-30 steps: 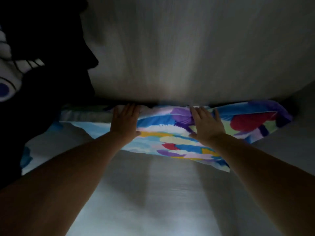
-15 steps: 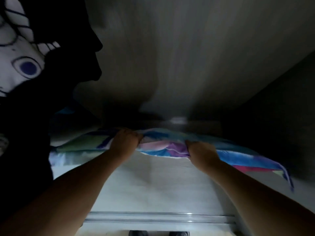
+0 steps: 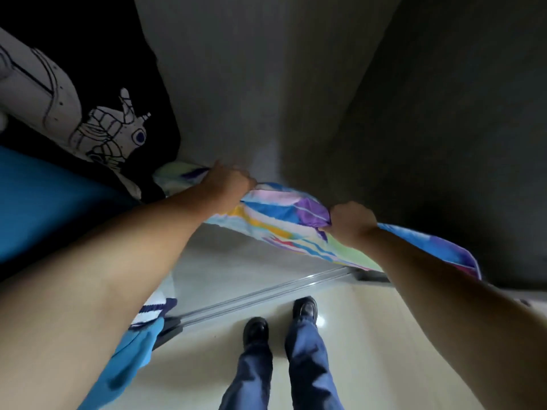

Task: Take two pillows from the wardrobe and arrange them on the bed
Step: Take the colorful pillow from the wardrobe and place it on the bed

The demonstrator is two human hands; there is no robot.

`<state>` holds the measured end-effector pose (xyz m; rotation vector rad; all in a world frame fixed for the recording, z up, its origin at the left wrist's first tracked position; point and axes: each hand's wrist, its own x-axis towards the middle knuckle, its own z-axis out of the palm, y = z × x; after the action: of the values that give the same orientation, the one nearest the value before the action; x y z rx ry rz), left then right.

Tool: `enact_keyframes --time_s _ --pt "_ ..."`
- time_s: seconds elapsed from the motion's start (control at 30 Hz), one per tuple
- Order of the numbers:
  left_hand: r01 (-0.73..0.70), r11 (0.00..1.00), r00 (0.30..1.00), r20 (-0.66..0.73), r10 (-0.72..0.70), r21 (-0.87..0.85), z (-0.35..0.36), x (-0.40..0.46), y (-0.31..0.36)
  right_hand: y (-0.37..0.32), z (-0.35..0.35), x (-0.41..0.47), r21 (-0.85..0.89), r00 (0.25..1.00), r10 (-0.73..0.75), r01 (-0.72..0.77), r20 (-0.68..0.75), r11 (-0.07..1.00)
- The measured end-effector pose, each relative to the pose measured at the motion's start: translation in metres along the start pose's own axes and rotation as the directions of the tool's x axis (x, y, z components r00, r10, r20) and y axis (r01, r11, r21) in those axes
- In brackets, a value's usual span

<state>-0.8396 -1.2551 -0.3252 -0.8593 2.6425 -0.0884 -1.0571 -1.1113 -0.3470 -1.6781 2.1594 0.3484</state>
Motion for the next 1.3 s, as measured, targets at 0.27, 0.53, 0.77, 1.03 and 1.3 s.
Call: enact_keyframes --time_s 0.27,0.53,0.77,1.03,1.3 --pt "-0.220 0.974 0.975 -0.004 0.220 0.056 -0.083 -0.028 0.076 0.040 -0.017 -0.144 0.128 0.971 0.237 -0.233 -0.020 0.964" --pt "-0.411 0.896 0.907 -0.020 0.420 0.168 -0.148 -0.073 0.187 0.093 -0.002 -0.286 0.209 0.937 0.348 -0.333 -0.039 0.919" --pt "-0.552 0.805 0.818 -0.045 0.573 0.219 -0.181 -0.131 0.356 0.166 0.037 -0.463 0.233 0.867 0.497 -0.475 -0.040 0.848" --pt "-0.656 0.742 0.724 -0.162 0.670 0.139 -0.227 -0.156 0.525 0.264 0.040 -0.616 0.138 0.786 0.618 -0.611 -0.009 0.779" --pt "-0.720 0.688 0.649 -0.261 0.715 0.093 -0.297 -0.107 0.623 0.380 -0.013 -0.660 -0.006 0.743 0.665 -0.667 -0.077 0.745"
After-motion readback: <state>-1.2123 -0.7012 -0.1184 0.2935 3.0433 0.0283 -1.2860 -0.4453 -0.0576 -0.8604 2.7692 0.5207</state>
